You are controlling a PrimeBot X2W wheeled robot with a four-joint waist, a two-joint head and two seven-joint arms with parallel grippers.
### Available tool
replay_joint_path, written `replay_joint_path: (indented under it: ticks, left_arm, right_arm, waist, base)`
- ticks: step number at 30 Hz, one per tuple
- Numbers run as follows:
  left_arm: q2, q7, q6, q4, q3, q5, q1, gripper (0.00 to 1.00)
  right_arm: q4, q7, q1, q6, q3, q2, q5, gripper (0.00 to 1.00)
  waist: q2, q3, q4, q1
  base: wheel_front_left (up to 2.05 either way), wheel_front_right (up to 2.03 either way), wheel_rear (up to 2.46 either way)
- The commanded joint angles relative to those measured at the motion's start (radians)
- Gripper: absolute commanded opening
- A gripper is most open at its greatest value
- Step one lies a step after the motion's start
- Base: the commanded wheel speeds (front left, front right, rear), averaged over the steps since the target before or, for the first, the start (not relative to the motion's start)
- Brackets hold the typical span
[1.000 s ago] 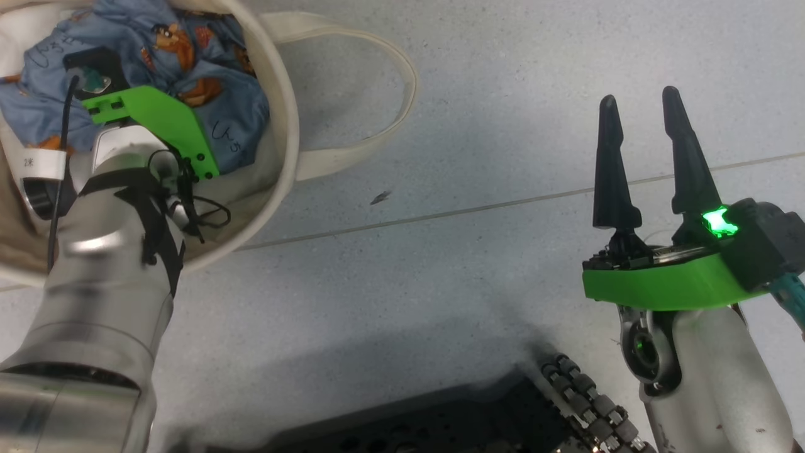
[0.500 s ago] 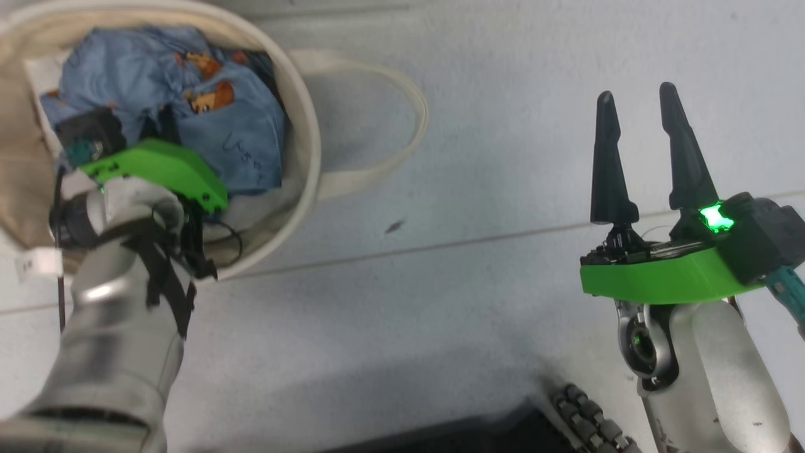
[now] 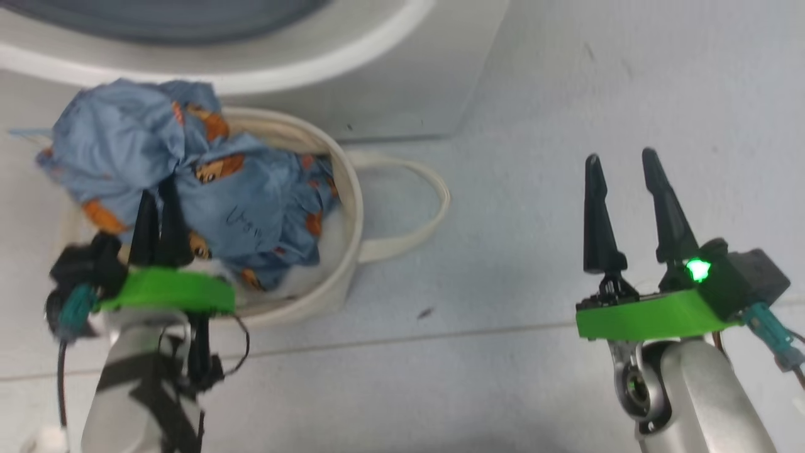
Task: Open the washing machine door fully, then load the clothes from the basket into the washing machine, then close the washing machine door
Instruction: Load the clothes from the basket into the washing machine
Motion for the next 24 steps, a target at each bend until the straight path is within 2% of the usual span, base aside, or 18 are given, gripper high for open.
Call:
replay_joint_path:
  ticks: [1,4,7,14,19,24]
  left_arm:
    - [0.011,-0.012,-0.008,-0.068,0.037,0.010,0.033,0.00]
    - [0.006,-0.012,-0.018,-0.158,0.038,0.006,0.119,0.00]
    - [0.005,-0.012,-0.002,-0.229,0.017,-0.043,0.186,0.00]
    - [0.005,-0.012,0.039,-0.315,-0.019,-0.065,0.273,0.00]
    - [0.005,-0.012,0.050,-0.333,-0.032,-0.061,0.288,0.00]
    - [0.005,-0.012,0.049,-0.342,-0.026,-0.039,0.254,0.00]
  right_arm:
    - [-0.026,-0.012,0.023,0.000,0.021,0.011,0.007,1.00]
    - [-0.019,-0.012,0.051,0.000,0.019,0.011,0.013,1.00]
    - [-0.013,-0.012,0.074,0.000,0.022,0.011,0.016,1.00]
    - [-0.008,-0.012,0.104,0.000,0.029,0.011,0.018,1.00]
    - [-0.015,-0.012,0.108,0.000,0.034,0.011,0.020,1.00]
    - [-0.020,-0.012,0.099,0.000,0.032,0.011,0.022,1.00]
  waist:
    - [-0.0001,-0.088,0.033,0.0004]
    - [-0.0001,-0.138,0.043,0.0004]
    - [-0.0001,-0.180,0.051,0.0004]
    - [-0.0001,-0.234,0.056,0.0004]
    - [-0.0001,-0.231,0.041,0.0004]
    - [-0.0001,-0.182,0.006,0.0004]
  base:
    - [0.00,0.00,0.00]
    - [0.00,0.00,0.00]
    - [0.00,0.00,0.00]
    - [0.00,0.00,0.00]
    - [0.00,0.00,0.00]
    - [0.00,0.00,0.00]
